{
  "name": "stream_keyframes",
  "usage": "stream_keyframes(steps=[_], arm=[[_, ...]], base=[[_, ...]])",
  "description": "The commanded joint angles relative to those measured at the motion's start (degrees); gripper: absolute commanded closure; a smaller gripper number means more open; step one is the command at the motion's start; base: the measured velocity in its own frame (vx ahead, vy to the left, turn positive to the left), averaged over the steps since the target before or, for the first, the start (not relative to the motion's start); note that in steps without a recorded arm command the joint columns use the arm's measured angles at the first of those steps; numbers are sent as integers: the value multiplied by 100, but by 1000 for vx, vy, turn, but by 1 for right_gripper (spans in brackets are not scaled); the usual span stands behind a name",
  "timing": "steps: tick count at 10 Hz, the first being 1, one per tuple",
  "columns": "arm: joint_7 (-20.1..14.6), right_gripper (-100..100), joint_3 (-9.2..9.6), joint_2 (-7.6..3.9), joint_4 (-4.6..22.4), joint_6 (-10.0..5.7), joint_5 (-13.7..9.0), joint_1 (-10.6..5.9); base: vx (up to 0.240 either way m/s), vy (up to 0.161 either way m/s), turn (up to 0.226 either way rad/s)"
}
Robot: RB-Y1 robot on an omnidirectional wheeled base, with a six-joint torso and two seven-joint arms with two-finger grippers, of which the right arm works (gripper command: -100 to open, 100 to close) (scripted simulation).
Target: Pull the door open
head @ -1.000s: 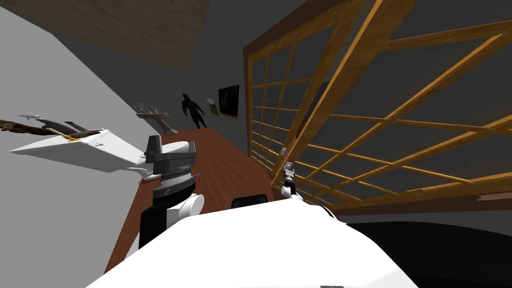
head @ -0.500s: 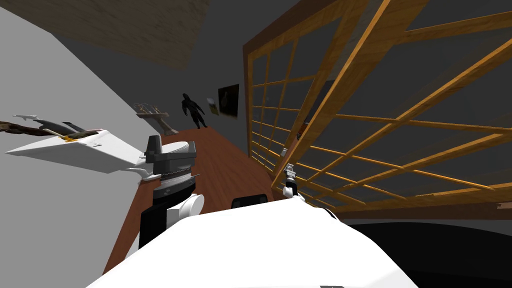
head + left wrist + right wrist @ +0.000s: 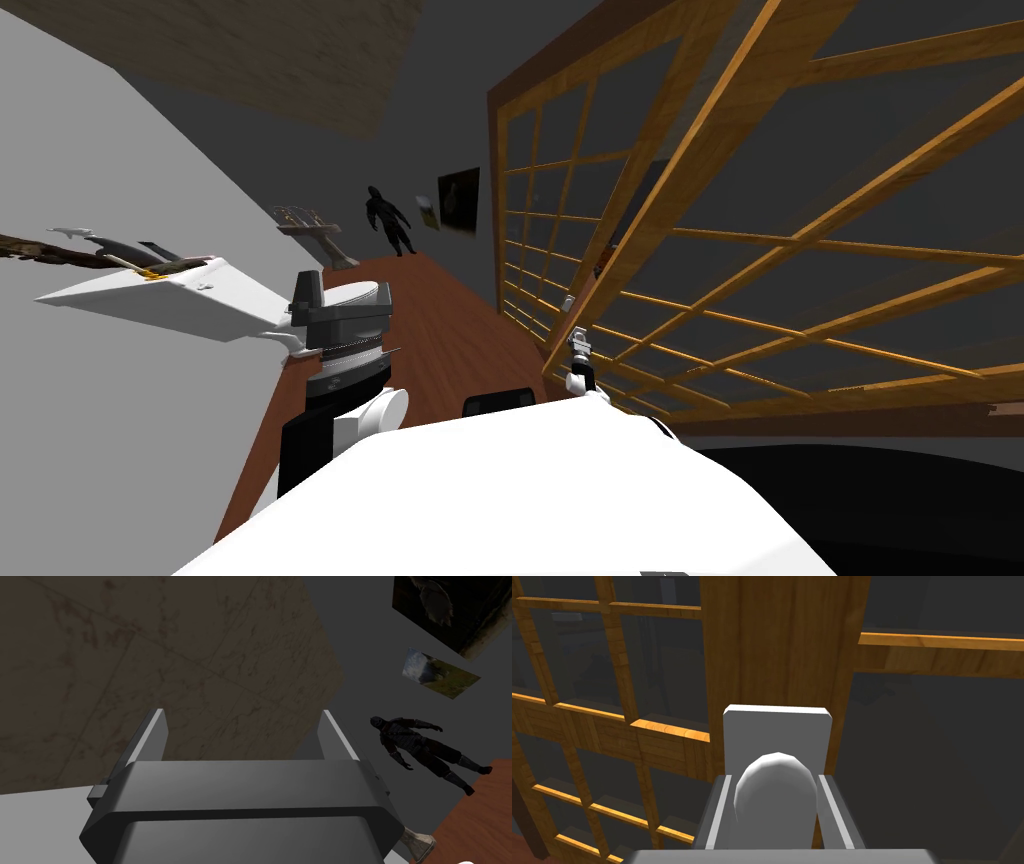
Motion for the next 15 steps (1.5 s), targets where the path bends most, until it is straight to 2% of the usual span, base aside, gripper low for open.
stream_keyframes(steps=[1, 8, 9, 15], arm=[[-117, 100, 113, -4, 5, 7, 68, 12], [-602, 100, 579, -105, -100, 44, 357, 55], [-565, 100, 551, -95, -42, 37, 339, 44], [-954, 100, 954, -228, -128, -27, 613, 126]], base=[[-248, -27, 109], [-240, -2, 81], [-97, -8, 29], [-209, -11, 77]])
